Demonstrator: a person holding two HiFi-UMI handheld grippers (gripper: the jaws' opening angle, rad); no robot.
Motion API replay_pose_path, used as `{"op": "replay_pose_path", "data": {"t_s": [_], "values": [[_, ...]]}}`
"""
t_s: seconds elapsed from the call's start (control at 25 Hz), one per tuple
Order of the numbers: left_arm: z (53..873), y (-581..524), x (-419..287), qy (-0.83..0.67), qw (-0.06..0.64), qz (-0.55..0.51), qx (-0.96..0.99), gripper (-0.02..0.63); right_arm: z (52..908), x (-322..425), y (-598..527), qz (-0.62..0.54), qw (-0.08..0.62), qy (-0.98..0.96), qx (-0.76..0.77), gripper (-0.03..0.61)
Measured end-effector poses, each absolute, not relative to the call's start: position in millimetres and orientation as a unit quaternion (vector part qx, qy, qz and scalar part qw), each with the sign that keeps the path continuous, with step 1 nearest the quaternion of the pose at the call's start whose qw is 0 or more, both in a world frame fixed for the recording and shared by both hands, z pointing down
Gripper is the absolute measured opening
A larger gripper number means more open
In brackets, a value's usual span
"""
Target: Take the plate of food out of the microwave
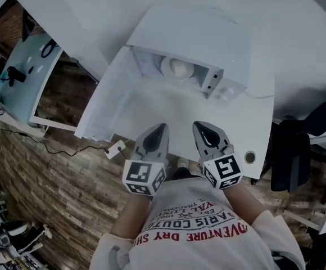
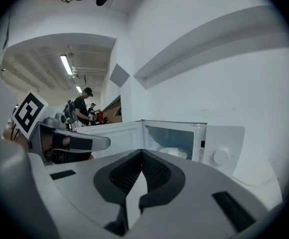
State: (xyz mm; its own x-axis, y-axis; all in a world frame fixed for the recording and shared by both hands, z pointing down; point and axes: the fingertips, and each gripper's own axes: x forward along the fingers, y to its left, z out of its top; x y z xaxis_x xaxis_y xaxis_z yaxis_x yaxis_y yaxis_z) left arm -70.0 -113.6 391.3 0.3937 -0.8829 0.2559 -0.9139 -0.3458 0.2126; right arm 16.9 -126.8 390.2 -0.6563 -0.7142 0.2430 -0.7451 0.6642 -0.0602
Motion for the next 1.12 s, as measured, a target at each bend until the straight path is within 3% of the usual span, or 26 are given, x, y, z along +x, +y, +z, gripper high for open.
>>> {"op": "replay_pose_path", "data": {"t_s": [0.8,0.96,1.12], "values": [[444,-252,-77,-0.487,0.187,0.001,0.853,0.008,452,20,-259,0.115,0.126,-0.845,0.506,0.003],[466,-276,-84,-0.472,0.245,-0.025,0.847,0.008,465,9,-276,0.125,0.133,-0.84,0.511,0.003],[503,-299,-94,-0.469,0.36,-0.073,0.803,0.009,477,7,-290,0.126,0.142,-0.834,0.519,0.003]]}}
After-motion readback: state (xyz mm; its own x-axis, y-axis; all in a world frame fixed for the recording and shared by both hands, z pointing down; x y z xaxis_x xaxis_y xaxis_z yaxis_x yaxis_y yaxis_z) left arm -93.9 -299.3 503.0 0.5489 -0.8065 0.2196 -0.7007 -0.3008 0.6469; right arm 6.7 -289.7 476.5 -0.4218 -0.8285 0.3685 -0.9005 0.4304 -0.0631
